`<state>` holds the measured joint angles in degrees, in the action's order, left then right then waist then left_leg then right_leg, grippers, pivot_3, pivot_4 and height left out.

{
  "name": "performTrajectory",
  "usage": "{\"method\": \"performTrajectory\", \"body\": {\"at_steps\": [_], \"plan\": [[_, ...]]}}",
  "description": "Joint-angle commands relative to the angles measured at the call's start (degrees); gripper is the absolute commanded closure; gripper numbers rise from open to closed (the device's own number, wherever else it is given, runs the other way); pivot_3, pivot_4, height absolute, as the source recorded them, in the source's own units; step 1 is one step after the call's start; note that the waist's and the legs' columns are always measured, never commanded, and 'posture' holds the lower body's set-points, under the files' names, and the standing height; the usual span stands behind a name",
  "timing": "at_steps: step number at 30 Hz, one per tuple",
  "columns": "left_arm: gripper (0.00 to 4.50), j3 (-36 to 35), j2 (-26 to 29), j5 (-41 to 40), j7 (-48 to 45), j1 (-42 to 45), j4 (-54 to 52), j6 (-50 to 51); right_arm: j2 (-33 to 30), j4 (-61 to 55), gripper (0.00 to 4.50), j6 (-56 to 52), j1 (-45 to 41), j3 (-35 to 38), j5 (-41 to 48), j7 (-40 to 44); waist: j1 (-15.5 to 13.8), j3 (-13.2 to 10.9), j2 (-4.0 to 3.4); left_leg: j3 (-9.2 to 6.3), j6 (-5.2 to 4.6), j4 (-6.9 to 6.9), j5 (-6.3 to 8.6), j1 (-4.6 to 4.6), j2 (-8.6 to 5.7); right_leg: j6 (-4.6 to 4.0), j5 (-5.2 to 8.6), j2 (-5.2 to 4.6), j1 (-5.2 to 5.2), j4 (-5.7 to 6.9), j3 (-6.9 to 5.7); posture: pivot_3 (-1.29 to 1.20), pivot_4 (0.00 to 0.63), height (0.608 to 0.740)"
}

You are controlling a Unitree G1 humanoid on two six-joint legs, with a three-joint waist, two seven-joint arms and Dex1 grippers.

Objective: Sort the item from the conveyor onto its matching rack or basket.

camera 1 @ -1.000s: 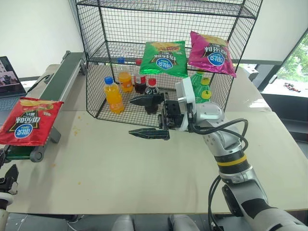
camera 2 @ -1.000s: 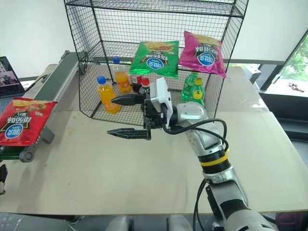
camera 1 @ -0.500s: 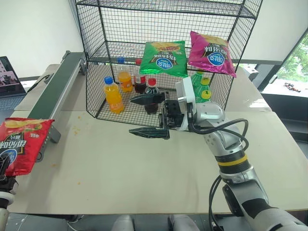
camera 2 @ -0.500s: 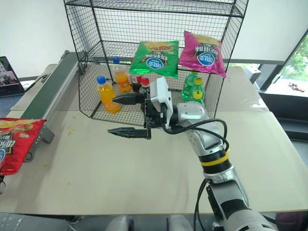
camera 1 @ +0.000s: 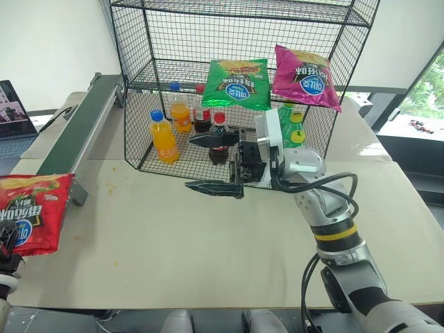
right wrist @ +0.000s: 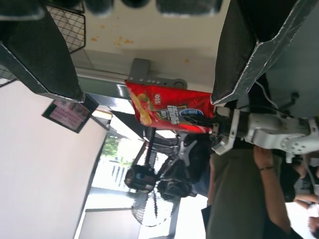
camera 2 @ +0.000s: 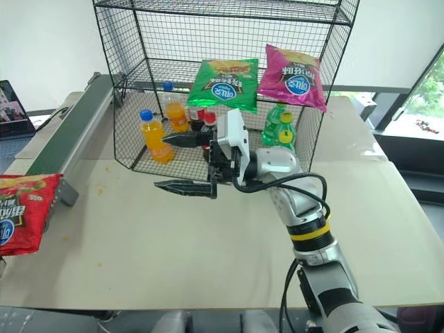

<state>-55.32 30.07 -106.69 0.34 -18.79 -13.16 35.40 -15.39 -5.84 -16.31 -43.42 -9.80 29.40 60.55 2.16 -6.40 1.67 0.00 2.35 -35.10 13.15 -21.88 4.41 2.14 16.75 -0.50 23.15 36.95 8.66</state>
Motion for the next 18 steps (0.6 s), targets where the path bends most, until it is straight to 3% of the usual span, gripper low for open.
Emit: {"method": "performTrajectory", "body": {"at_steps": [1,5,10,14,18], "plan": [[4.43,0.6,5.6,-5.0,-0.4,2.1,-9.0,1.7,-1.2,-4.9,0.00,-0.8,1.7,3.0,-0.1,-4.2,-0.1,0.0,-0.01,0.00,0.01,0.00,-0.01,0.00,-0.01,0.00,0.00,-0.02,-0.01,-0.01,0.00,0.00,0.150,0.740],[4.43,6.6,10.2,-6.3,1.2,11.9,-12.7,2.4,-2.5,-9.5,0.00,-2.4,4.6,4.4,-0.5,-9.5,-0.8,-0.1,-0.09,-0.03,0.07,0.00,-0.04,0.00,-0.05,0.00,0.00,-0.05,-0.03,-0.05,-0.03,0.00,0.150,0.740],[4.43,17.1,10.6,-6.3,4.9,29.0,-11.0,3.1,-3.4,-12.9,0.00,-3.5,5.8,6.1,-1.1,-14.7,-1.1,-0.1,-0.14,-0.05,0.15,0.11,-0.10,0.01,-0.06,0.00,-0.01,-0.02,0.00,-0.02,-0.02,0.00,0.150,0.740],[4.43,26.9,7.0,-6.3,6.5,46.5,-2.9,4.0,-3.8,-16.0,0.00,-5.1,5.4,7.8,-1.3,-20.1,-1.4,-0.1,-0.15,-0.10,0.15,0.12,-0.11,-0.09,-0.07,0.01,-0.02,0.00,0.01,-0.08,-0.05,0.00,0.150,0.740],[4.43,31.3,1.8,-6.3,6.2,55.4,5.1,5.4,-4.6,-19.6,0.00,-6.8,6.0,8.5,-1.5,-23.6,-1.4,-0.1,-0.15,-0.13,0.15,0.03,-0.12,-0.10,-0.09,0.03,-0.03,-0.01,-0.04,-0.07,-0.04,0.00,0.150,0.740]]}}
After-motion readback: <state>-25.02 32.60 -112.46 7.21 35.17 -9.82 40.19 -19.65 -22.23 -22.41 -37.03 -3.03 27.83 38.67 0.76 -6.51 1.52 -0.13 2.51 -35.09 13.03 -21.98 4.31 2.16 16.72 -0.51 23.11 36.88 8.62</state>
